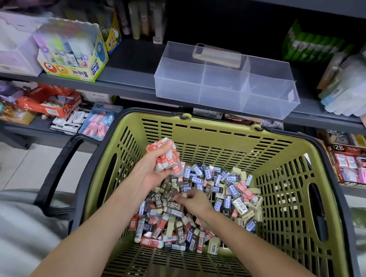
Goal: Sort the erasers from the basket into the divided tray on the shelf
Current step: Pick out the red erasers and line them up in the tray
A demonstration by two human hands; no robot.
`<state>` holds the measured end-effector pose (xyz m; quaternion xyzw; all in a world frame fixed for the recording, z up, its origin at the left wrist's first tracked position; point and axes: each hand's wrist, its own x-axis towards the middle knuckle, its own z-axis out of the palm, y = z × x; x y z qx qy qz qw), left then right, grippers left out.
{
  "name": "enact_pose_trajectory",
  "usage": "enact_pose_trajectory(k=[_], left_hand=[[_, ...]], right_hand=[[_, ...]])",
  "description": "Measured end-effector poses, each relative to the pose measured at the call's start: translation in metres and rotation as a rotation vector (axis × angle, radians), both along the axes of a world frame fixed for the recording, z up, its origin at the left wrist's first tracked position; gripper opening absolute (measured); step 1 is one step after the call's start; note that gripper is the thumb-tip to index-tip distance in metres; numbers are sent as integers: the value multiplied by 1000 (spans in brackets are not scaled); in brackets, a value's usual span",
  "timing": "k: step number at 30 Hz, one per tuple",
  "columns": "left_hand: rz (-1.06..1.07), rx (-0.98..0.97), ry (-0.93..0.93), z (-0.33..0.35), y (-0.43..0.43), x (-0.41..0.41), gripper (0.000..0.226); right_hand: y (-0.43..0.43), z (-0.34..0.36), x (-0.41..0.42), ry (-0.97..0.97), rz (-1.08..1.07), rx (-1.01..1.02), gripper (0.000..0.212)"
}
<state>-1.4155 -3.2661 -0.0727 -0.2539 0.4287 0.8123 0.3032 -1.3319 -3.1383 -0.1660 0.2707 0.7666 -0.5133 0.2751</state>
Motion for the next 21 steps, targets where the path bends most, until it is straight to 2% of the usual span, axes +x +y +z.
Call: enact_pose_trajectory(k=[4,7,11,15,17,21], left_hand=[[-19,-13,18,-2,0,0,28],[-16,-20,13,-3,0,-1,20],[-24,-6,20,-4,-1,-1,26],[-13,-11,22,-5,0,-2,28],[-11,-25,15,-5,0,-2,26],[-33,-51,20,-2,-1,-1,28]], right_hand=[[-4,2,-2,-10,-48,-152,25],[-3,4,-3,-21,-40,-183,20],[-1,6,-2,-50,-38,-264,14],[-12,-1,-3,-69,-6,-178,48],[-16,-2,-3,-65,-4,-122,53],[-10,2,0,4,-80,-189,25]])
